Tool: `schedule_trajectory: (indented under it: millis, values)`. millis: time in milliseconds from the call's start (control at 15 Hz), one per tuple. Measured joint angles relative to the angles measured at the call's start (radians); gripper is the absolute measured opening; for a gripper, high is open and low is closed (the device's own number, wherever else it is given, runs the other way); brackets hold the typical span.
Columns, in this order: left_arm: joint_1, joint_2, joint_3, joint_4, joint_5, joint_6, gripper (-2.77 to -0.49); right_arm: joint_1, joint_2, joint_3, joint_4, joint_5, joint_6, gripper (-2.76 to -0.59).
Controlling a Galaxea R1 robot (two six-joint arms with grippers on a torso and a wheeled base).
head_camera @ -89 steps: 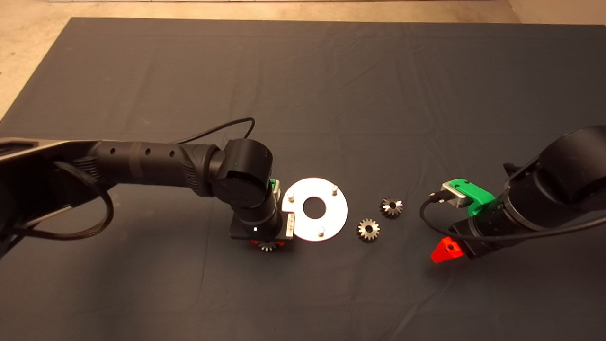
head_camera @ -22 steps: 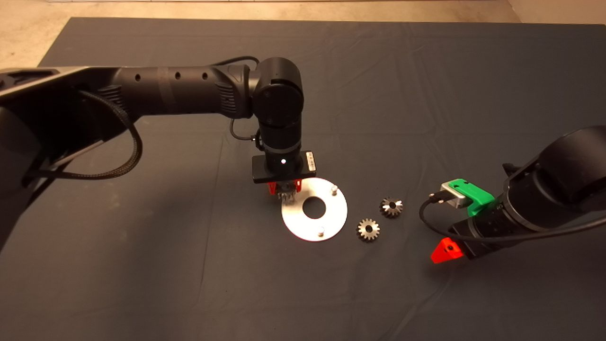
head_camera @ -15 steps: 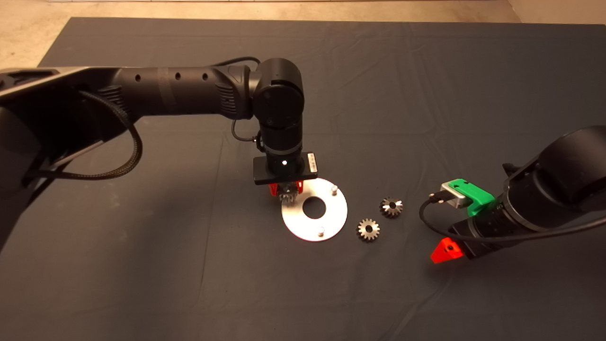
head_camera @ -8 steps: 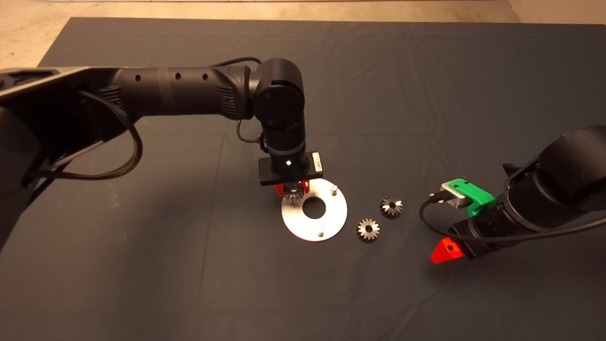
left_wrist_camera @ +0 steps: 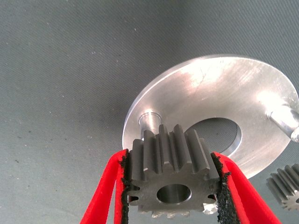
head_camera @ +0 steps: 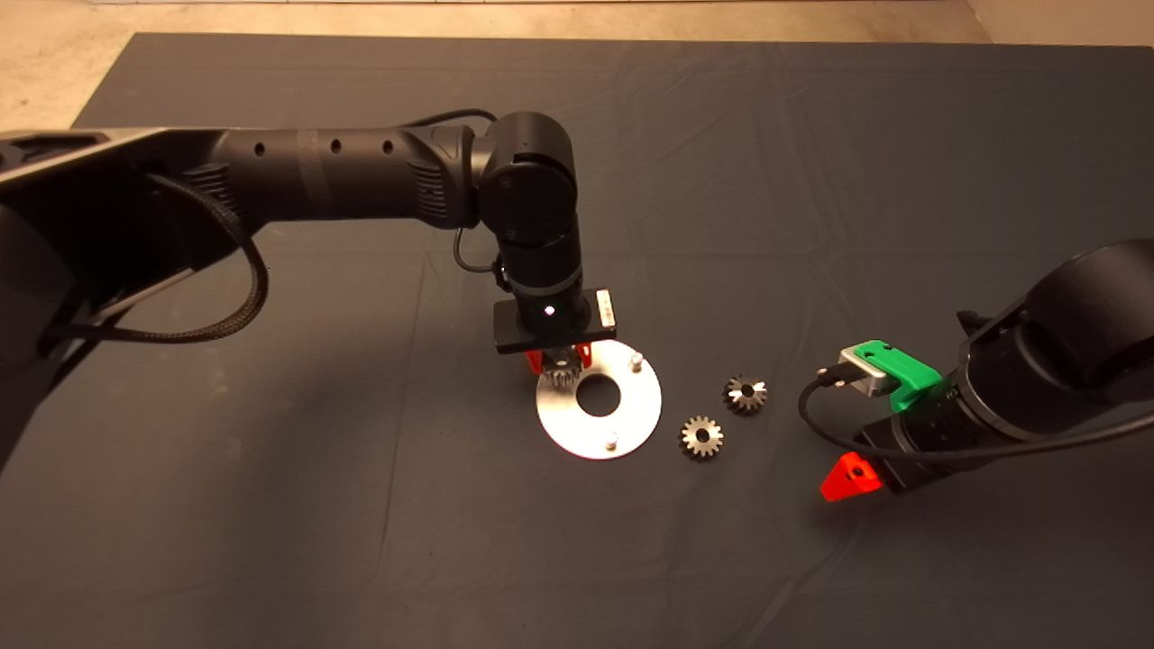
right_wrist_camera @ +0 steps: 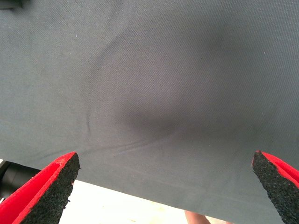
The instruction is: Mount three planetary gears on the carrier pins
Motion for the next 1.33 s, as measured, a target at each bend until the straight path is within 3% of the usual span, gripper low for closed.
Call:
schedule_trajectory:
  millis: [400,667,1333]
  values:
    - [0.000,-0.006,0.000,0.000,0.002,0.003,-2.35,0.000,0.000,0.000,0.000,0.000,0.000,-0.60]
    - [0.019,-0.008,0.001,-0.001,0.002,0.018,-2.35,0.000,0.000,0.000,0.000,-0.001,0.000,-0.60]
    - [0.019,-0.028,0.001,-0.005,-0.008,0.044,-2.35,0.000,0.000,0.000,0.000,0.000,0.000,-0.60]
